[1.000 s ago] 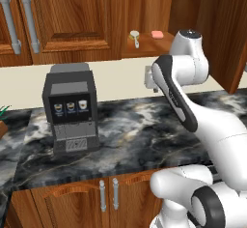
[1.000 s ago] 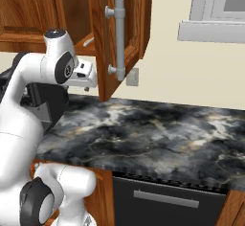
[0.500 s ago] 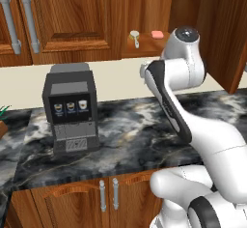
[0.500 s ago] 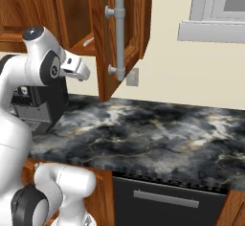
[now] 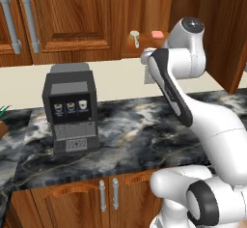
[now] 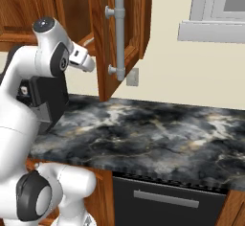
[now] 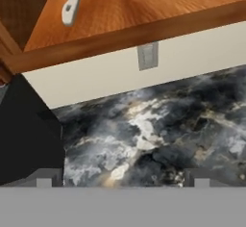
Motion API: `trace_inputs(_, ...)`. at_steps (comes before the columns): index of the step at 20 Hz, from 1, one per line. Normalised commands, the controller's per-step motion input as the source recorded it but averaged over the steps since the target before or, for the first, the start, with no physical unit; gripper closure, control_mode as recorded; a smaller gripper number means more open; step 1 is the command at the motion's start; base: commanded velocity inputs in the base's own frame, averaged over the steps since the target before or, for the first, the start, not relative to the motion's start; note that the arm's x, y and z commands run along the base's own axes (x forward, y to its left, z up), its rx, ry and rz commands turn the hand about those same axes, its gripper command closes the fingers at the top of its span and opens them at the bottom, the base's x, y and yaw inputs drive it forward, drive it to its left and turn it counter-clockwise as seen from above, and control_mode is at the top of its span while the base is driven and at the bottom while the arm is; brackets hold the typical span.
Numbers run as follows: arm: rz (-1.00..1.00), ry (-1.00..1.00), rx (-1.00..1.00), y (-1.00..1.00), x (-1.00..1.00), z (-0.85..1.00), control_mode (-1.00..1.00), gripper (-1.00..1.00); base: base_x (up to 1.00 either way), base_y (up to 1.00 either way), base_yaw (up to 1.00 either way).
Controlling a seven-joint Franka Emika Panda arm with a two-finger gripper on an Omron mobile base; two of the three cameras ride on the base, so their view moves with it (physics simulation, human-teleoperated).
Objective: Locate and retrieve the bar soap and dish brush from the cabinet. Place them next to the sink.
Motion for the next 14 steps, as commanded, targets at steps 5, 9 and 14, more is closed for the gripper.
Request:
trace_inputs(5,-0.04,-0.03,0.09,-0.09,0.47,0.12,-1.0,-1.0,0.0,0.0,0.0)
trace_inputs(9,-0.04,-0.11,0.07,-0.16,0.27,0.3,-1.0,-1.0,0.0,0.0,0.0)
trace_inputs(14,0.0,-0.18,0.0,-0.08,0.28,0.25,-1.0,-1.0,0.0,0.0,0.0)
